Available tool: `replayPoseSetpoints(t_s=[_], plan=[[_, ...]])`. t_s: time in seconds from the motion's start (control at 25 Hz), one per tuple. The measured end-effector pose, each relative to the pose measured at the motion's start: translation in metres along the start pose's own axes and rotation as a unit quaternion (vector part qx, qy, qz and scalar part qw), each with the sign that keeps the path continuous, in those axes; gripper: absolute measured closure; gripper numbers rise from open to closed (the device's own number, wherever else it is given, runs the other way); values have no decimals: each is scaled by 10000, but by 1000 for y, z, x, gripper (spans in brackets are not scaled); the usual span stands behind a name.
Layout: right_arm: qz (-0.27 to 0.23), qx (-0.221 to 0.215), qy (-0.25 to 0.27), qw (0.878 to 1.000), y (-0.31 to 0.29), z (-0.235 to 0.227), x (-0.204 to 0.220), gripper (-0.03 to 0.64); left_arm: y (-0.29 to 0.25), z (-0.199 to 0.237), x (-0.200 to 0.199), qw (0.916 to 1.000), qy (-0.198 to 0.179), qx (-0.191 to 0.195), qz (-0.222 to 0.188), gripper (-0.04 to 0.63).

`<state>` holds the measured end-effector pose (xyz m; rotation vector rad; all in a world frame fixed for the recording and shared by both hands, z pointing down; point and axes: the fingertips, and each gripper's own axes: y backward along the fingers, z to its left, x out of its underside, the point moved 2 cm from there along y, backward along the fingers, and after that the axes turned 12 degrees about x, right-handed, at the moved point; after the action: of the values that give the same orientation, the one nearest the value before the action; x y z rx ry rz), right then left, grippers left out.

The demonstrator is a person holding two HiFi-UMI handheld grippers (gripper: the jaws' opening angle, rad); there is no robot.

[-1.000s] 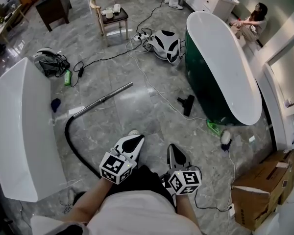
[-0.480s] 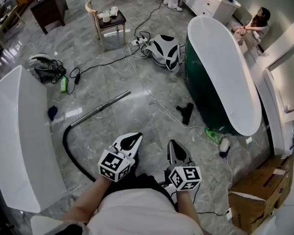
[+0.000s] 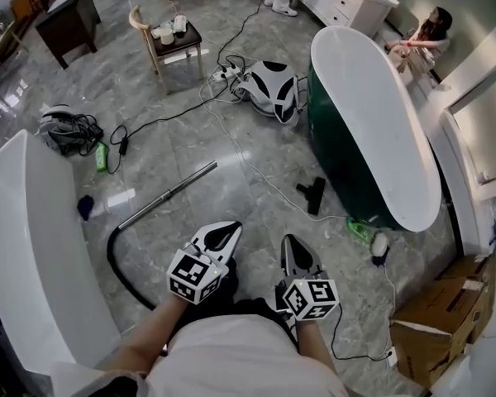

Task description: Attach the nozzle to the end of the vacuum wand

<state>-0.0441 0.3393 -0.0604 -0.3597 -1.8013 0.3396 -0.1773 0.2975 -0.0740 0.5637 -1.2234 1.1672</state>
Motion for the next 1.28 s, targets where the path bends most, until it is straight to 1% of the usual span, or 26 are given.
replayPoseSetpoints(t_s=[0.2, 0.36, 0.6, 0.72, 0.84, 0.92, 1.04, 1.28], plan=[[-40, 118, -8, 9999, -30, 3, -8, 600, -5, 26, -6, 9999, -53, 78, 41, 586], [-110, 272, -128, 9995, -42, -5, -11, 600, 0, 43, -4, 9999, -38, 45, 92, 588], [-169, 600, -75, 9980, -44, -37, -16, 600, -4, 59, -1, 9997, 107, 70, 203, 588], [-215, 834, -199, 9961, -44, -57, -16, 600, -16, 62, 5, 9993, 133, 145, 327, 587], [-195, 974, -283, 9947, -50, -77, -20, 600, -35, 61, 0, 9989, 118, 270, 364, 586], [-179, 984, -246, 9947, -60, -83, -27, 600, -46, 67, -3, 9986, 122, 315, 407, 588], [-165, 883, -99, 9959, -79, -88, -42, 600, -64, 83, -11, 9985, 146, 243, 473, 587], [-190, 624, -16, 9979, -124, -114, -80, 600, -119, 109, -42, 9993, 103, 131, 326, 588]])
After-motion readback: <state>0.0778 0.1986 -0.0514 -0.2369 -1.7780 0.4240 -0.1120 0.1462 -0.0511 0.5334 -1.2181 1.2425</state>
